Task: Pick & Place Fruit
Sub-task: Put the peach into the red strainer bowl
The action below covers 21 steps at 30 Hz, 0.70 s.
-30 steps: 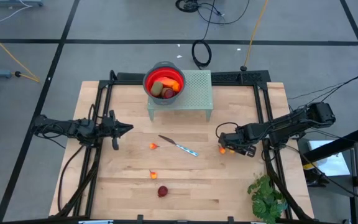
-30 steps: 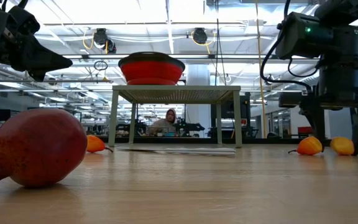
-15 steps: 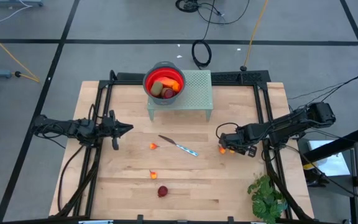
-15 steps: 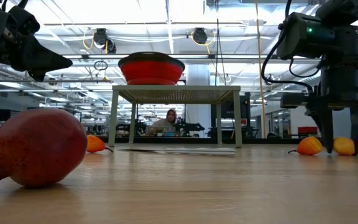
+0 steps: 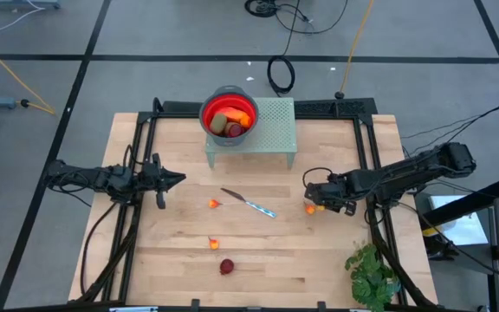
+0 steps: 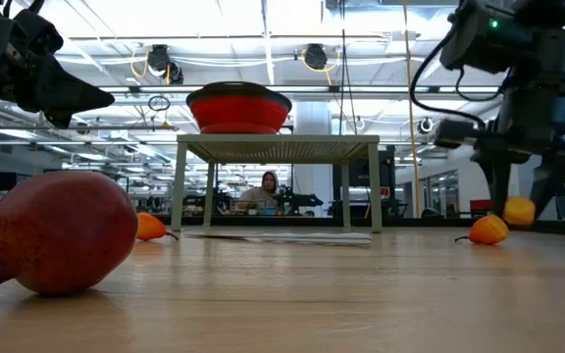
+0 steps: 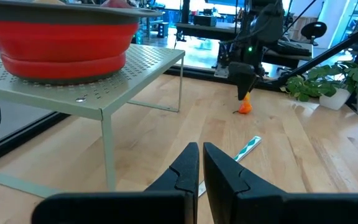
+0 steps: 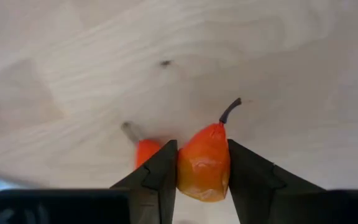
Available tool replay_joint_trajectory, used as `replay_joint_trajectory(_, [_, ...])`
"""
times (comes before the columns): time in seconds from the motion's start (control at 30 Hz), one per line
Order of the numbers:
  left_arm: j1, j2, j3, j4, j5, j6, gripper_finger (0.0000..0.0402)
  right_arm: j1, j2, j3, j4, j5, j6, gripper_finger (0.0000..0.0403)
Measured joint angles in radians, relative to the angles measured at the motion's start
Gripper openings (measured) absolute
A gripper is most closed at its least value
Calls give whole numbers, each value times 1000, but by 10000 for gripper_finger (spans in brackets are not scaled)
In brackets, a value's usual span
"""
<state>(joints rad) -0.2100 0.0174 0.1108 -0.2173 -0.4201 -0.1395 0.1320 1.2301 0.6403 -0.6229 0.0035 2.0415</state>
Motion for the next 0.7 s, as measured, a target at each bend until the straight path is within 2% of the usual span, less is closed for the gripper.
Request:
replay_joint_trajectory(0.43, [0, 0, 0, 1, 1, -6, 21, -1, -150, 1, -6, 8, -59, 109])
replay_joint_trajectory(0.7, [0, 0, 0, 4, 3, -25, 21, -2, -260, 2, 35, 131, -259, 114])
